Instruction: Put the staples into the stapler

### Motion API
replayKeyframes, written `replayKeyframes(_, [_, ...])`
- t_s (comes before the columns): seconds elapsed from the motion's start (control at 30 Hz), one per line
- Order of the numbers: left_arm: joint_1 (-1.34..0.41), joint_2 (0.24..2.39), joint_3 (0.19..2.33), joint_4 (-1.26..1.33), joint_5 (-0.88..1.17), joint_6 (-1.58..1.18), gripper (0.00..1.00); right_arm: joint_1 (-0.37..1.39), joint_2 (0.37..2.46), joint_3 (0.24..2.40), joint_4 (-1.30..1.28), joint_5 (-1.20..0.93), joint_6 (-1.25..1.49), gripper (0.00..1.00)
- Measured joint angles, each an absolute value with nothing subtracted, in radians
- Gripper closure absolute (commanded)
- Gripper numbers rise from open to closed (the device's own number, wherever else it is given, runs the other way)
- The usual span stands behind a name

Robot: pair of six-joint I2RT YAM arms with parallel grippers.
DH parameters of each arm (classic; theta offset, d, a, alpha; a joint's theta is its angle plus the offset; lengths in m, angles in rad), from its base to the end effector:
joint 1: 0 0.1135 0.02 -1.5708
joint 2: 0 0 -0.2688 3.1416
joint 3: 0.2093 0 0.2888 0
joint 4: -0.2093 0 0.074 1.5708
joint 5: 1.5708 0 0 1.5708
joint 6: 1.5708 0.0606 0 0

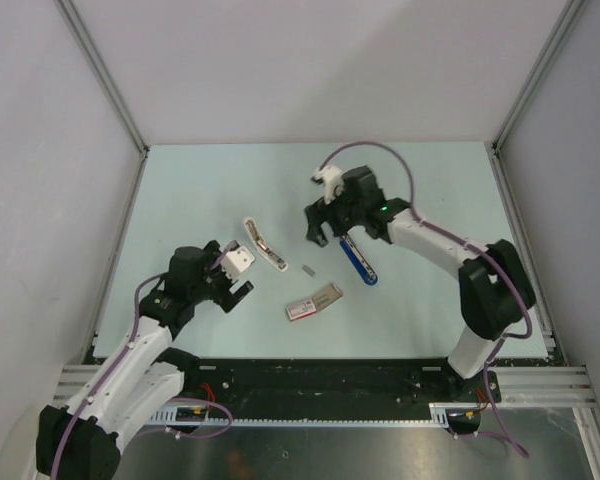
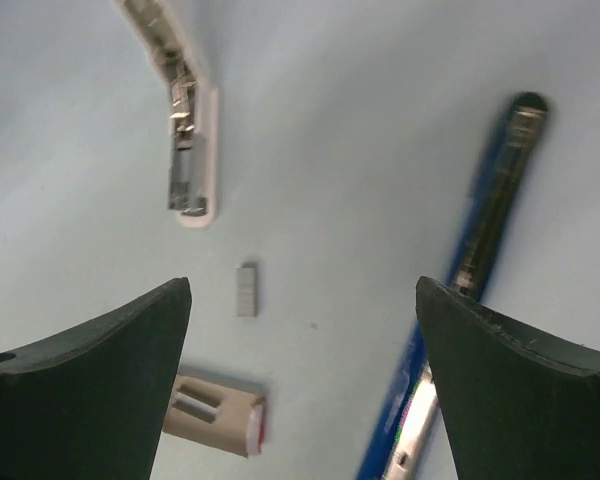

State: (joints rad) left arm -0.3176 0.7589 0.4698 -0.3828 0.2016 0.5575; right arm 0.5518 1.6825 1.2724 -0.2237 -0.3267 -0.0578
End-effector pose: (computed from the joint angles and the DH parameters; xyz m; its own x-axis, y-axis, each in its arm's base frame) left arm 0.2026 -0.0794 0.1924 -0.2612 0.6315 -0.7301 0.6988 0.6454 0.3083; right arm 0.3635 0.2466 0.2452 -0.4621 -0.3487 -0.8154 -0.7446 0.6519 0.1432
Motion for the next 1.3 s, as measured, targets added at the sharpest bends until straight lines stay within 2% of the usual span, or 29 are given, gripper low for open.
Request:
replayKeyframes(0.2, [-0.318, 0.722, 0.469, -0.381, 0.194, 0.557, 0.01, 0.764, 1.832, 1.316, -0.247, -0.225, -0.140, 0.12])
replayKeyframes(0.33, [-0.318, 0.722, 0.468, -0.379, 0.194, 0.557, 0.01, 0.846, 1.921, 1.351, -0.284, -0.181, -0.160, 0.21])
replayKeyframes(0.5, [-0.317, 0.722, 0.463, -0.378, 0.194, 0.557, 0.01, 0.850, 1.953, 1.356, -0.317, -0.145, -0.167, 0.27])
replayKeyframes(0.73, [-0.315, 0.719, 0.458, -0.377, 0.194, 0.557, 0.01, 0.812, 1.953, 1.370, -0.327, -0.139, -0.177, 0.41])
replayKeyframes(1.07, [-0.313, 0.720, 0.458, -0.377, 0.194, 0.557, 0.01, 0.729, 1.953, 1.373, -0.343, -0.169, -0.139, 0.40])
replayKeyframes(1.3, [-0.313, 0.720, 0.458, -0.377, 0.193, 0.557, 0.00, 0.752, 1.964, 1.387, -0.358, -0.183, -0.125, 0.40])
